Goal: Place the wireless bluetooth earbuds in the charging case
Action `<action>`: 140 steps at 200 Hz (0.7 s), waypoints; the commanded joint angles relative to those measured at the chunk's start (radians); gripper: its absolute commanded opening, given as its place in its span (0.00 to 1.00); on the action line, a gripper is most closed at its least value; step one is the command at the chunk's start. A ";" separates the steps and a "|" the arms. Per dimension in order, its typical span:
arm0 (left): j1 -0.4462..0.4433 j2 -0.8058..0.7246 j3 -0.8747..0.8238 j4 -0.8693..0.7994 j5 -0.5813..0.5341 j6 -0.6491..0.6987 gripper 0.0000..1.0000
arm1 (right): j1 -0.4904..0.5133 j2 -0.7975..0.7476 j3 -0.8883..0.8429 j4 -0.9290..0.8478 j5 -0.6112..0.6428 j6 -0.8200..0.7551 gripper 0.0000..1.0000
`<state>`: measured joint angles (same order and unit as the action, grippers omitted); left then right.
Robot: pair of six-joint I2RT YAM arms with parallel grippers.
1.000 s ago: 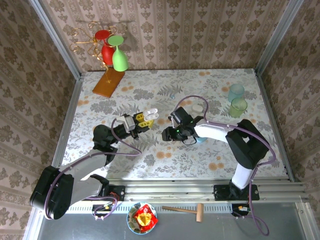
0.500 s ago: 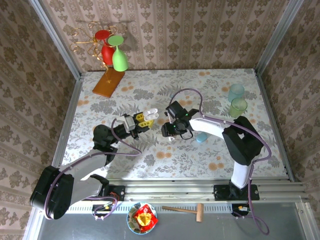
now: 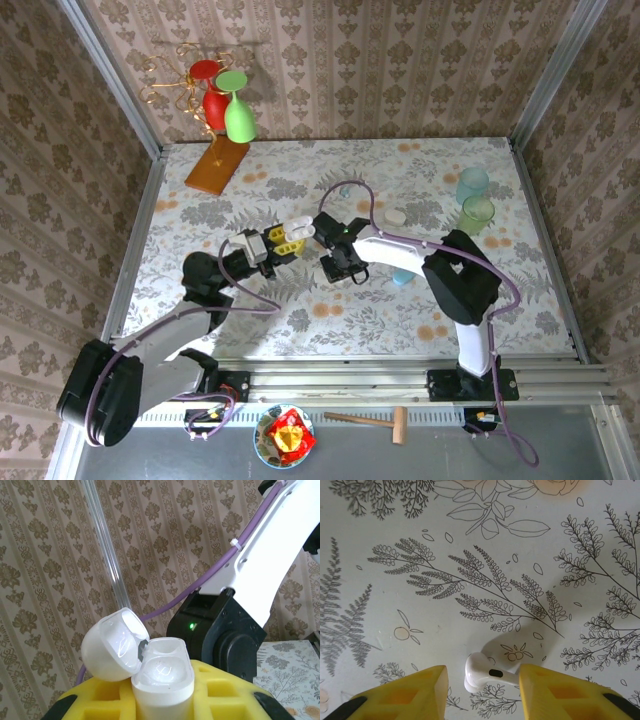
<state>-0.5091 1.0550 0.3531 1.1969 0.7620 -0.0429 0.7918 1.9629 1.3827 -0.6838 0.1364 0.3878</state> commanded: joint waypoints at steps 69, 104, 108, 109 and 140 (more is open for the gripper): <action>-0.003 -0.017 -0.017 0.000 0.003 0.026 0.00 | 0.066 0.116 0.140 -0.202 0.211 0.000 0.39; -0.003 -0.016 -0.019 0.000 0.003 0.031 0.00 | 0.068 0.120 0.144 -0.220 0.206 0.006 0.37; -0.003 -0.016 -0.019 0.001 0.003 0.031 0.00 | 0.067 0.120 0.143 -0.220 0.205 0.005 0.37; -0.003 -0.015 -0.019 0.001 0.002 0.031 0.00 | 0.067 0.120 0.143 -0.220 0.204 0.004 0.37; -0.003 -0.011 -0.019 0.006 0.002 0.030 0.00 | 0.067 0.137 0.148 -0.224 0.189 0.006 0.35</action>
<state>-0.5098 1.0531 0.3408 1.1900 0.7616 -0.0288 0.8539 2.0663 1.5051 -0.8627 0.3073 0.3885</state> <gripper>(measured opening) 0.196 0.353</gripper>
